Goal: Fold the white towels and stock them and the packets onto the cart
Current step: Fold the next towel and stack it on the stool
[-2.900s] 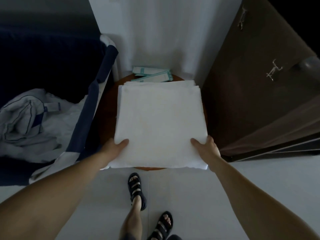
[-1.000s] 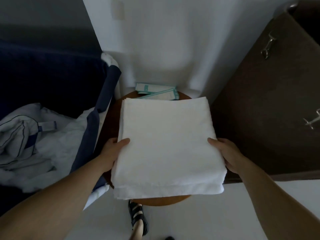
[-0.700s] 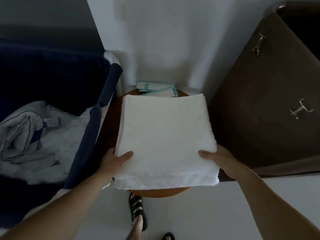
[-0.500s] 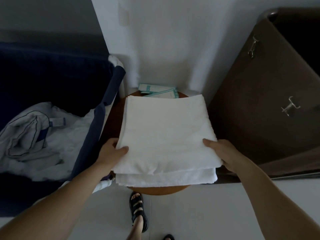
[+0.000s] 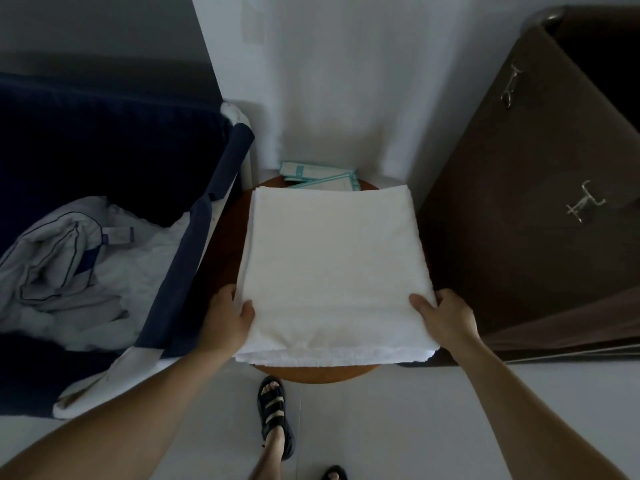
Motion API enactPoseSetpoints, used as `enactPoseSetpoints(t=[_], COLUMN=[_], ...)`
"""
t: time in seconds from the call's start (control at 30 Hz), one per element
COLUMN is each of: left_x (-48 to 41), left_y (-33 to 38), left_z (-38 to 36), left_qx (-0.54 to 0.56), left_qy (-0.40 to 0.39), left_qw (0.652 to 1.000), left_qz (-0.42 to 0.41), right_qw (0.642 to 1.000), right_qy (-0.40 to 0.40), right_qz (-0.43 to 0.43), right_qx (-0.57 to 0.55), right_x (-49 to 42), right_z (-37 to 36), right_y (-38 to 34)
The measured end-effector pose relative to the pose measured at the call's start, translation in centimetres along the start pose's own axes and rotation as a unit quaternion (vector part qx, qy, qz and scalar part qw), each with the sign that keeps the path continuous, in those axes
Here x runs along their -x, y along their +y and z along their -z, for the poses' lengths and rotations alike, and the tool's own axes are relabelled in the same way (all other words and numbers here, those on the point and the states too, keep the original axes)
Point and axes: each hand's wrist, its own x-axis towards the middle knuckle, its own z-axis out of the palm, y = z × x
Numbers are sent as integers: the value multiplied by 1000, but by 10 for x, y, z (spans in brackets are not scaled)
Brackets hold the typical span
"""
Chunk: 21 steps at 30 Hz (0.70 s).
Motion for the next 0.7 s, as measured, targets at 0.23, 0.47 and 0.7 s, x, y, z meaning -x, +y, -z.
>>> enactPoseSetpoints(t=[0.23,0.47,0.7], left_x=[13,26,14], left_y=[8,54,-4], left_z=[-16,-58,-48], left_qx=[-241,-332,-367], left_qy=[32,-120,-139], left_qw=[961,892,888], left_qz=[-133,-283,-239], right_qw=[967,889,884], right_qy=[126,27,27], right_qz=[111,314,292], right_qx=[190,331,364], right_x=[16,35,19], right_z=[-20,-73,-84], right_y=[-1,-25,19])
